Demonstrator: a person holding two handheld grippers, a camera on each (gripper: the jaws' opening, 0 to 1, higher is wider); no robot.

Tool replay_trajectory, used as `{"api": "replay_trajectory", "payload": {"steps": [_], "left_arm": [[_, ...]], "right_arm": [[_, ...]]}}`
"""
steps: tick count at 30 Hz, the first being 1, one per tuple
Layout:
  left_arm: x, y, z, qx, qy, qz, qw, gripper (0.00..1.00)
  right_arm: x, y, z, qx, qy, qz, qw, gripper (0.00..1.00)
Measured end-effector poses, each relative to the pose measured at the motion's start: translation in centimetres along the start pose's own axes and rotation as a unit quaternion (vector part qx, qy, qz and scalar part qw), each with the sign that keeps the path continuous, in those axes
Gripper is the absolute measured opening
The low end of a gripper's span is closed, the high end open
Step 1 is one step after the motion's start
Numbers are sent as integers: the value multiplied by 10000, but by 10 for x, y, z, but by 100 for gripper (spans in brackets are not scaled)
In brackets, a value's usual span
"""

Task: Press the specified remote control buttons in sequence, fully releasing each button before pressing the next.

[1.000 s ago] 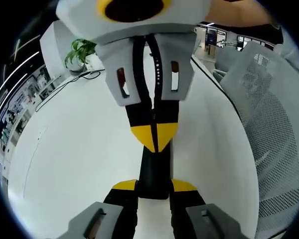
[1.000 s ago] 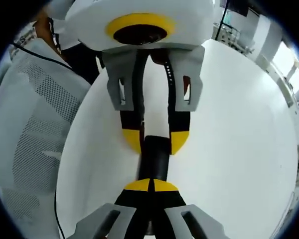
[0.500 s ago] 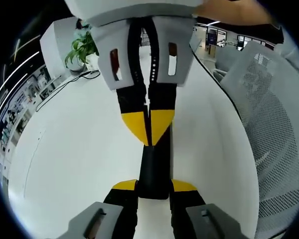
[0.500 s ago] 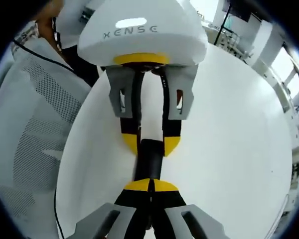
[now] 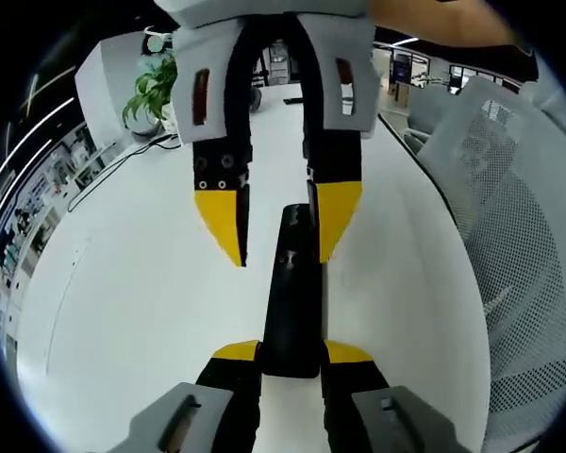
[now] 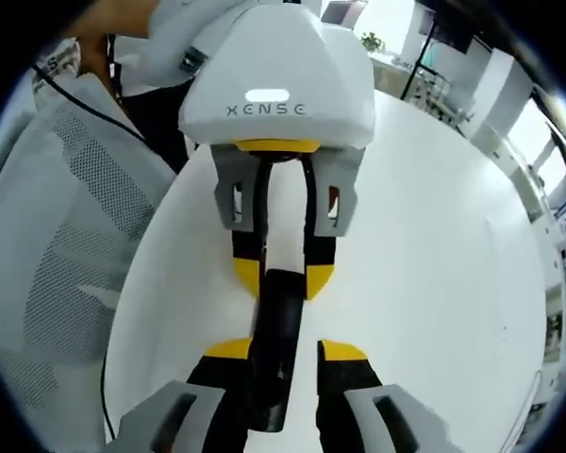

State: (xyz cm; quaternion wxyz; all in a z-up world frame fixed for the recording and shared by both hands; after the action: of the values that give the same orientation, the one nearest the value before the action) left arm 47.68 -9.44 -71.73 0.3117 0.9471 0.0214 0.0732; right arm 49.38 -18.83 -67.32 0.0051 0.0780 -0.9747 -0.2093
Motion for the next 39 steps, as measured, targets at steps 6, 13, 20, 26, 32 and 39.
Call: {"api": "replay_trajectory", "payload": {"steps": [6, 13, 20, 26, 32, 39], "left_arm": [[0, 0, 0, 2, 7, 0, 10000, 23], [1, 0, 1, 11, 15, 12, 10000, 23], [1, 0, 1, 1, 11, 6, 10000, 23], [-1, 0, 0, -16, 23, 5, 10000, 23], [-1, 1, 1, -29, 23, -8, 10000, 23], [-1, 1, 1, -41, 9, -12, 10000, 23]], "right_arm": [[-2, -4, -5, -159, -226, 27, 9996, 44], [0, -10, -14, -260, -344, 84, 9990, 46], [0, -19, -21, -332, -455, 211, 9982, 53], [0, -30, -24, -356, -547, 248, 9976, 58], [6, -46, -25, -313, -541, 319, 9975, 55], [12, -64, -18, -269, -465, 440, 9976, 49]]}}
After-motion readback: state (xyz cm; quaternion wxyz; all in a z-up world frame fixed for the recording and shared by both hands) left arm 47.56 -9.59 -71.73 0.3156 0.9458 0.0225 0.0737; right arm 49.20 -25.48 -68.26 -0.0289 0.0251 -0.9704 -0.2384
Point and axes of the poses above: the point that each gripper's makers call its tool centre point, and the gripper's own axes: z roughly forward along the fingers, x roughly to its left, y roughly out of its top, the point moved 7 cm from there along -z, roughly backward along the fingers, and after that the axes turned 5 degrees about z, right-handed, at the moved point
